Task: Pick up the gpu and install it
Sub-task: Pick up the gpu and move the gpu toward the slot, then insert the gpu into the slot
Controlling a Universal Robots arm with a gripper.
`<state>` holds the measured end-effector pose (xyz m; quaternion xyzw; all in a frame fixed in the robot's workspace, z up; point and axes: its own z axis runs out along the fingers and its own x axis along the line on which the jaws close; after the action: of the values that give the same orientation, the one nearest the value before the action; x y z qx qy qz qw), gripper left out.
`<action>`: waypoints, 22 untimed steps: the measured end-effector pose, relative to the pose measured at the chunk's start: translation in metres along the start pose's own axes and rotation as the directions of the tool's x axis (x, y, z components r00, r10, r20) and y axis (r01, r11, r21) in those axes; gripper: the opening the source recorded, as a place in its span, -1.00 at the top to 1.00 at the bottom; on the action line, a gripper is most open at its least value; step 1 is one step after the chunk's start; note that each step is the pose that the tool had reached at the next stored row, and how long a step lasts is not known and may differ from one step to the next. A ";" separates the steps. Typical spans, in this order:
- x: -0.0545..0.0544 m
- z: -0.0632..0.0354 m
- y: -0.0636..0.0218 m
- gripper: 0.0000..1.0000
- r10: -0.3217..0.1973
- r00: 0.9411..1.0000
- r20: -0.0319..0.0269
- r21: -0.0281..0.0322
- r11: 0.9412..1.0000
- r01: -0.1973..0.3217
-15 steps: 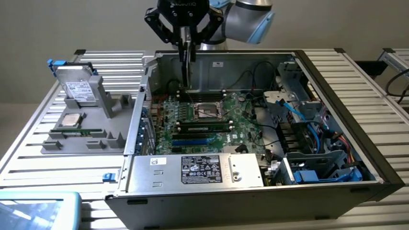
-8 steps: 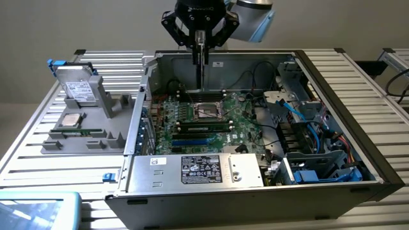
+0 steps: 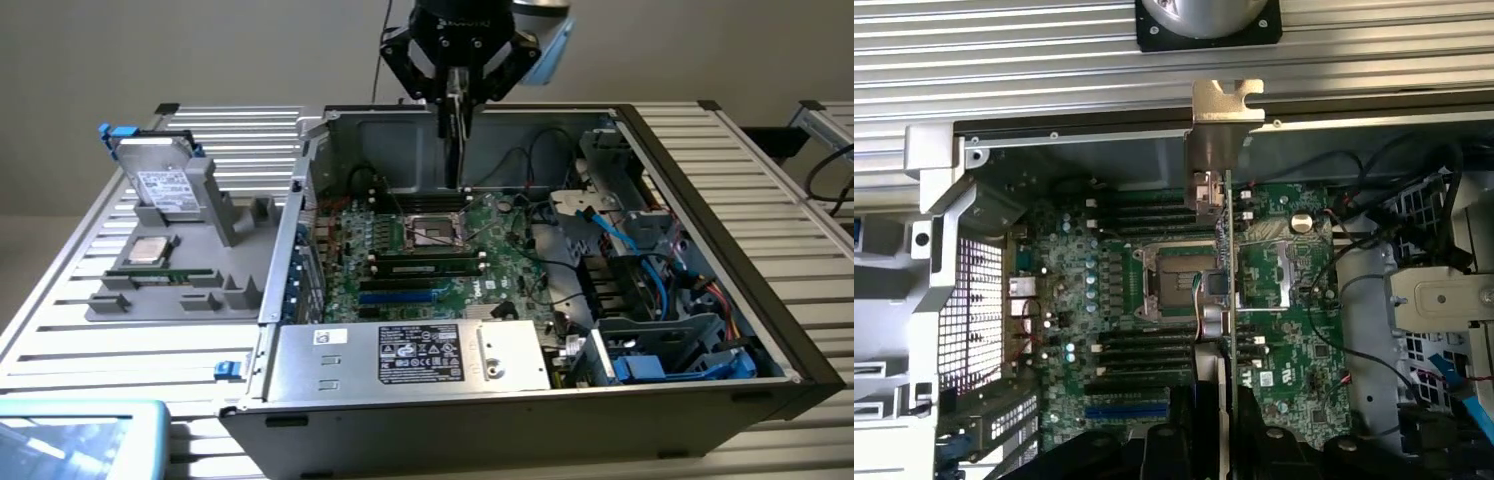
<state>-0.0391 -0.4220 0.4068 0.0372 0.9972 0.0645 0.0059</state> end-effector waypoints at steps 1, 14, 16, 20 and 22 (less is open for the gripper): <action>-0.004 0.0001 0.0000 0.43 0.000 1.000 0.000 0.000 1.000 0.000; -0.007 0.0002 0.0002 0.43 0.000 1.000 0.000 0.000 1.000 0.000; -0.007 0.0002 0.0002 0.43 0.000 1.000 0.000 0.000 1.000 0.000; -0.007 0.0003 0.0003 0.43 -0.051 0.999 -0.007 -0.003 0.999 0.051; -0.007 0.0003 0.0002 0.43 -0.087 0.996 -0.012 -0.005 0.996 0.087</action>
<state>-0.0320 -0.4222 0.4066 -0.0065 0.9978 0.0665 0.0027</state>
